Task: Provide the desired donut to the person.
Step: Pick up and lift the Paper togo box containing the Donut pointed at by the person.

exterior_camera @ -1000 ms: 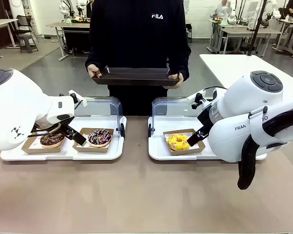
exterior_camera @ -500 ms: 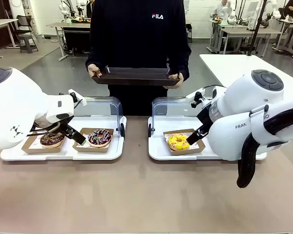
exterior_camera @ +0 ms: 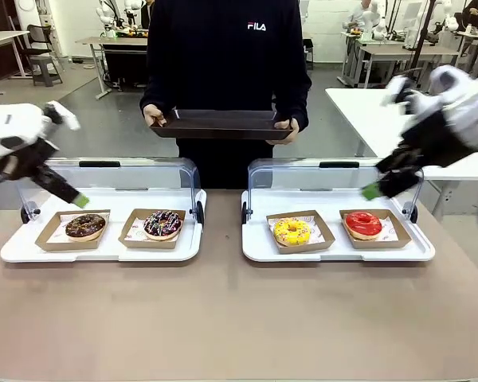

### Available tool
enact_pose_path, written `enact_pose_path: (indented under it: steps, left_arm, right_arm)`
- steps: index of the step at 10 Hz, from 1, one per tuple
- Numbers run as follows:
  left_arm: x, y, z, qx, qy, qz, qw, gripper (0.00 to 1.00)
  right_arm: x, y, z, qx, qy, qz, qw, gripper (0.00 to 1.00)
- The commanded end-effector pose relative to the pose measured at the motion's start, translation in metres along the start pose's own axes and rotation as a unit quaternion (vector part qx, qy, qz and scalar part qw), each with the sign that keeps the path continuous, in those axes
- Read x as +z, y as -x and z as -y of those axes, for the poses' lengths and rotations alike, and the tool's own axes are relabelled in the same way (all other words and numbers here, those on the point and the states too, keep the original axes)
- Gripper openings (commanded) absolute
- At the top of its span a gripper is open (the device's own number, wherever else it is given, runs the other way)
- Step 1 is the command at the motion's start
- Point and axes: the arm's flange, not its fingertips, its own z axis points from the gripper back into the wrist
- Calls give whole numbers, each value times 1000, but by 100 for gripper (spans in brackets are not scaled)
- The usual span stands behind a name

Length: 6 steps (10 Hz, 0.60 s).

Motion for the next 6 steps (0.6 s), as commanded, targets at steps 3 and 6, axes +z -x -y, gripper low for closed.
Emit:
enact_pose_path:
  steps: [3, 6]
  left_arm:
    - [39, 69, -22, -48, 73, 53, 995, 100]
    - [52, 93, -37, -59, 76, 96, 991, 100]
  right_arm:
    - [31, 55, 32, 50, -13, 36, 998, 100]
    - [41, 62, 41, 51, -12, 72, 996, 100]
